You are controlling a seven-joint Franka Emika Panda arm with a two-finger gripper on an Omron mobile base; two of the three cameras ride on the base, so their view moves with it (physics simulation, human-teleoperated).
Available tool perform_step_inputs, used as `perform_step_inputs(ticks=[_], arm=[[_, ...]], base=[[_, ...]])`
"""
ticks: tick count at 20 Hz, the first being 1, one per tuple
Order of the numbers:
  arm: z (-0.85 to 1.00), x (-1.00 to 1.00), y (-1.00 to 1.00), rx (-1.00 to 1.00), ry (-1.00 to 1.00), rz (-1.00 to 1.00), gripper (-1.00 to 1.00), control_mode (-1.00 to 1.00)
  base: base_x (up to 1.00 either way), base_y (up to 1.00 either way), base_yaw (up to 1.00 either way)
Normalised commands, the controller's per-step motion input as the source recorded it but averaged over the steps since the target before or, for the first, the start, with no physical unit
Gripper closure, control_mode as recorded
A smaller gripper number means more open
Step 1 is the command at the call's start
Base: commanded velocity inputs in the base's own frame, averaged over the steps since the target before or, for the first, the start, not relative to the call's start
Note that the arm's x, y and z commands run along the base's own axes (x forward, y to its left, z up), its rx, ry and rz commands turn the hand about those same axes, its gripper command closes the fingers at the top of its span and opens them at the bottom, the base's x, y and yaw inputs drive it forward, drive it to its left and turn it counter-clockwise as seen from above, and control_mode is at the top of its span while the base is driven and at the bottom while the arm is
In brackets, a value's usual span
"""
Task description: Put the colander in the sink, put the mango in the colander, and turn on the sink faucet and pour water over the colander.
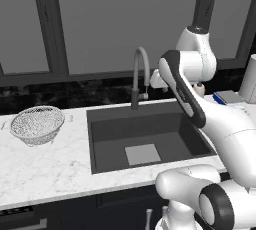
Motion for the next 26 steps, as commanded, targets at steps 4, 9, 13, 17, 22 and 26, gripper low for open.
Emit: perform_step_inputs(ticks=[4, 9, 13, 17, 22, 26], arm=[[-0.29, -0.11, 0.19, 0.0, -0.05, 0.0, -1.0, -1.0], [-0.34, -0.45, 0.55, 0.02, -0.09, 0.0, -1.0, -1.0], [-0.18, -0.53, 0.62, 0.01, 0.02, 0.0, -1.0, -1.0], [-0.11, -0.43, 0.86, 0.0, 0.07, 0.0, -1.0, -1.0], [-0.08, -0.11, 1.0, 0.01, 0.05, 0.0, -1.0, -1.0], [-0.07, 0.03, 1.0, 0.0, 0.13, -0.06, -1.0, -1.0]], base=[[0.0, 0.0, 0.0], [0.0, 0.0, 0.0], [0.0, 0.0, 0.0], [0.0, 0.0, 0.0], [0.0, 0.0, 0.0], [0.0, 0.0, 0.0]])
